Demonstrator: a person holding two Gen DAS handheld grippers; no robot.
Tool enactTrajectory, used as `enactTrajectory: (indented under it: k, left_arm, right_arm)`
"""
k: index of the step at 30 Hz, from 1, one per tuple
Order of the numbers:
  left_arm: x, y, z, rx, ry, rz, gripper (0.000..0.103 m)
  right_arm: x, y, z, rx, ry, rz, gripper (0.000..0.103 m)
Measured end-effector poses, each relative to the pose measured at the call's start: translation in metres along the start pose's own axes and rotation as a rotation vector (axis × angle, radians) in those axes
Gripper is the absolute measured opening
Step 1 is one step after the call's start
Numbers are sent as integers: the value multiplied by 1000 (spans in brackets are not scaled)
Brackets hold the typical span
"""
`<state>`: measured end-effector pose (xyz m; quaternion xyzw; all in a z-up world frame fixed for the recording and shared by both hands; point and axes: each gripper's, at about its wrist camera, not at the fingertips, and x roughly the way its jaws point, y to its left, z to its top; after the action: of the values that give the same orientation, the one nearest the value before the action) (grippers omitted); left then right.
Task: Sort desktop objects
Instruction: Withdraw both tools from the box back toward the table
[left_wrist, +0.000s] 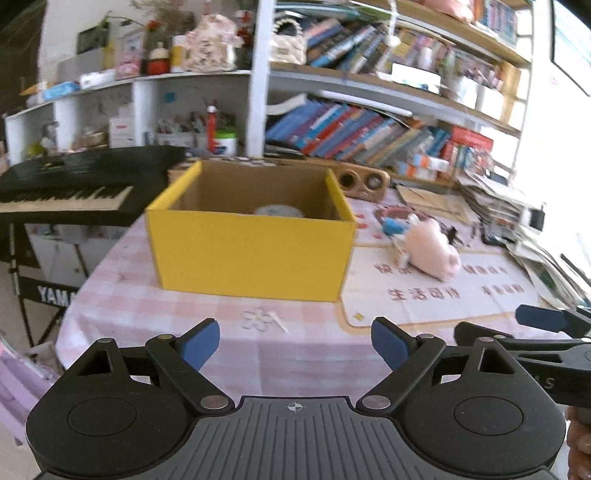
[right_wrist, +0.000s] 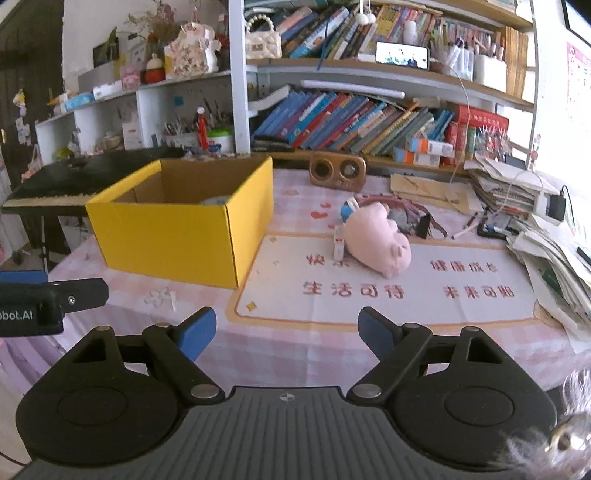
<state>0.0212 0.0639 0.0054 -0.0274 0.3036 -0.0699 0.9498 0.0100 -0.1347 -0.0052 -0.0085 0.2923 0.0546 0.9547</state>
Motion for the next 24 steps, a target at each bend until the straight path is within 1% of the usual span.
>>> enactTrajectory:
  k: [12,24]
  left_arm:
    - [24,-27,1,42,48,-79,92]
    - [55,-71,12,95,87,-154,92]
  right_arm:
    - [3,-29,-10,56,55,-80,84]
    - [11,-78,-9,121,87,-156,84]
